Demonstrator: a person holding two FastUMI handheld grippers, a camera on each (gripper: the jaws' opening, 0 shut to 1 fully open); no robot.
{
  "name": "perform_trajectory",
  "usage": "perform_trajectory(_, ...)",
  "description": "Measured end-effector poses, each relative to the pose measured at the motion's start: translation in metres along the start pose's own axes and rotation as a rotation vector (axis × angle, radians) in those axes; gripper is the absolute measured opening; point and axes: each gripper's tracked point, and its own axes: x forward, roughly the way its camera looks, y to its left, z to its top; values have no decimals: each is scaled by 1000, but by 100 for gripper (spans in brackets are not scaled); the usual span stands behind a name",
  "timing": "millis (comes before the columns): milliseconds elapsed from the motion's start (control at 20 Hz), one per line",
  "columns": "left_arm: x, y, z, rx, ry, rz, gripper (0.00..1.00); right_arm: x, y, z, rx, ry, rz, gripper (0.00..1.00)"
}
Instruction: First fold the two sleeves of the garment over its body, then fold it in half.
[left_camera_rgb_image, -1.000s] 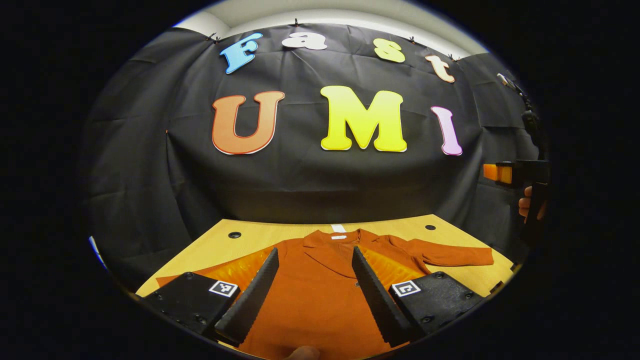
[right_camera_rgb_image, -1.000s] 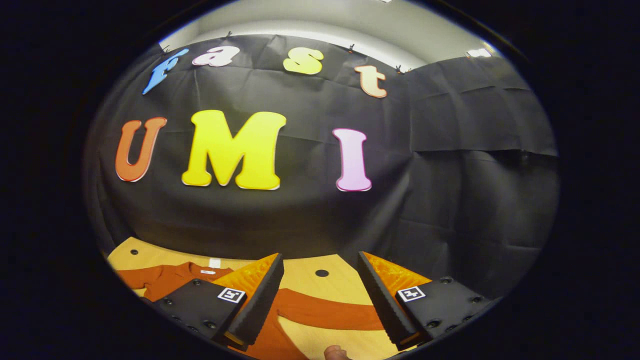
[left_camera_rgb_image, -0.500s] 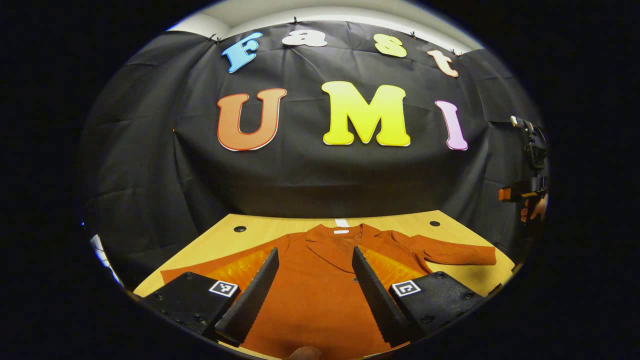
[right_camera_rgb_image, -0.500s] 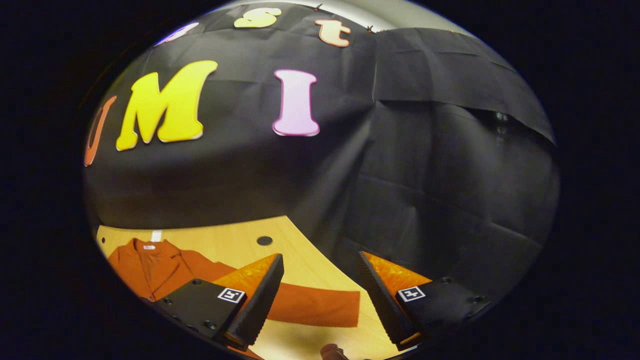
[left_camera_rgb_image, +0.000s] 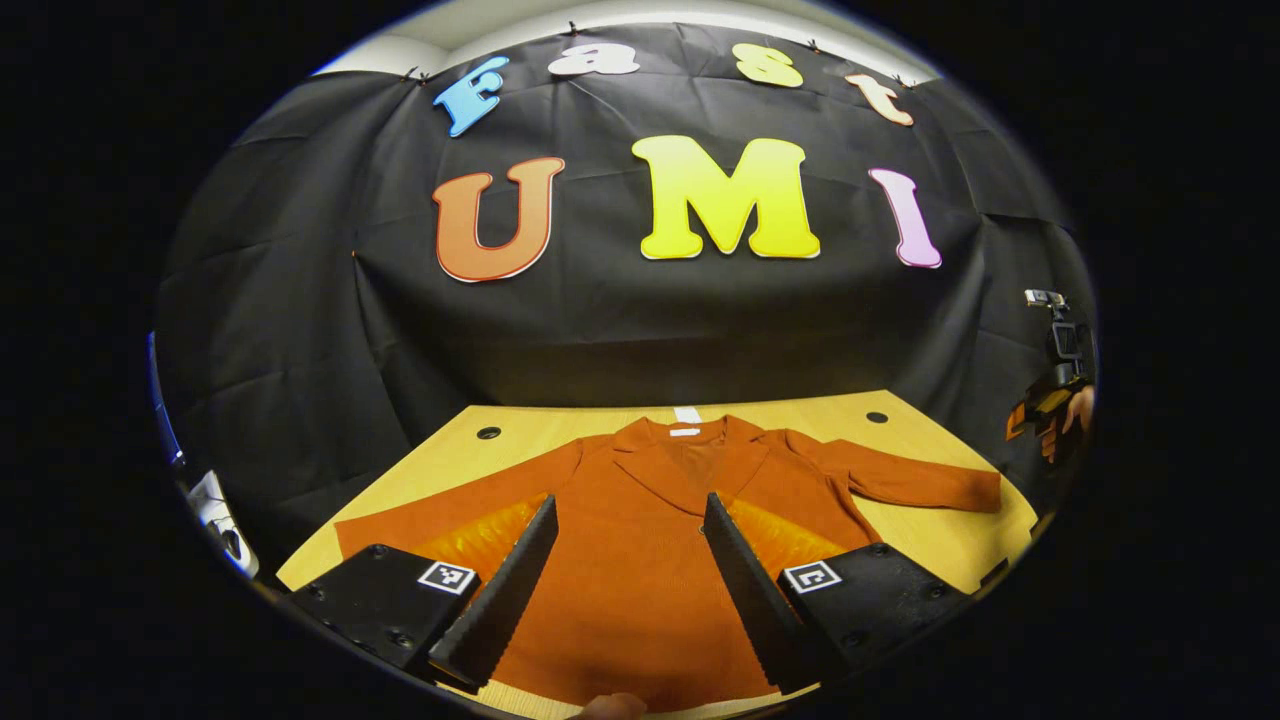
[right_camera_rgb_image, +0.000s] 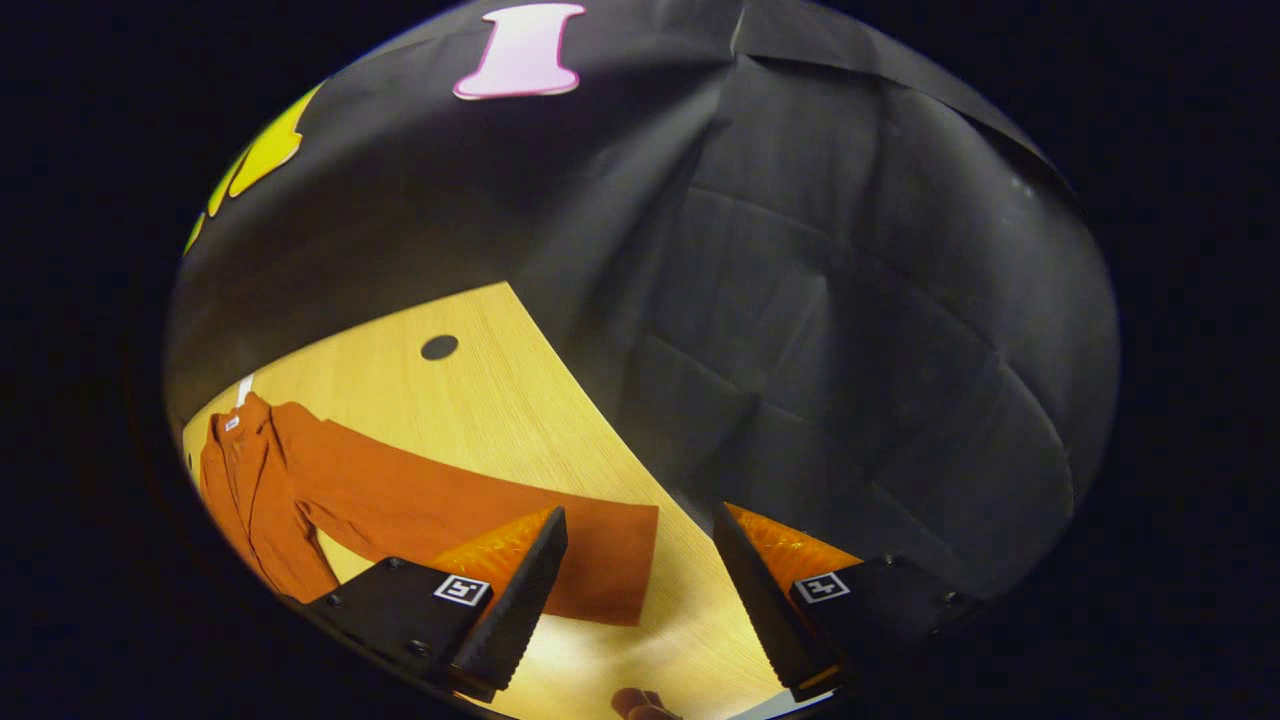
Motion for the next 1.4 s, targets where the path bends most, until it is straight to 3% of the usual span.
perform_trajectory(200,-6,-15,-2,14,25,5,96,11,5,-24,89,215,85,94)
perform_trajectory(400,-7,-25,-13,-2,74,13,96,13,7,-42,263,448,146,94)
perform_trajectory(550,-7,-30,-16,-2,95,25,96,25,-3,-49,229,478,117,94)
perform_trajectory(700,-3,-34,-18,11,110,33,96,29,1,-49,233,524,158,94)
perform_trajectory(800,-2,-39,-22,0,129,30,96,32,4,-62,238,592,157,85)
perform_trajectory(1050,-3,-47,-23,-28,149,33,96,39,7,-61,310,693,197,81)
perform_trajectory(1100,-3,-45,-25,-27,155,41,96,41,4,-61,316,710,192,75)
perform_trajectory(1150,-3,-42,-28,-34,164,50,96,42,5,-62,327,732,191,61)
perform_trajectory(1200,-4,-40,-31,-50,168,56,96,43,5,-62,331,754,194,59)
perform_trajectory(1250,-5,-40,-34,-69,175,61,96,43,5,-61,342,769,200,65)
perform_trajectory(1400,-7,-32,-36,-89,190,97,96,44,9,-60,346,795,213,65)
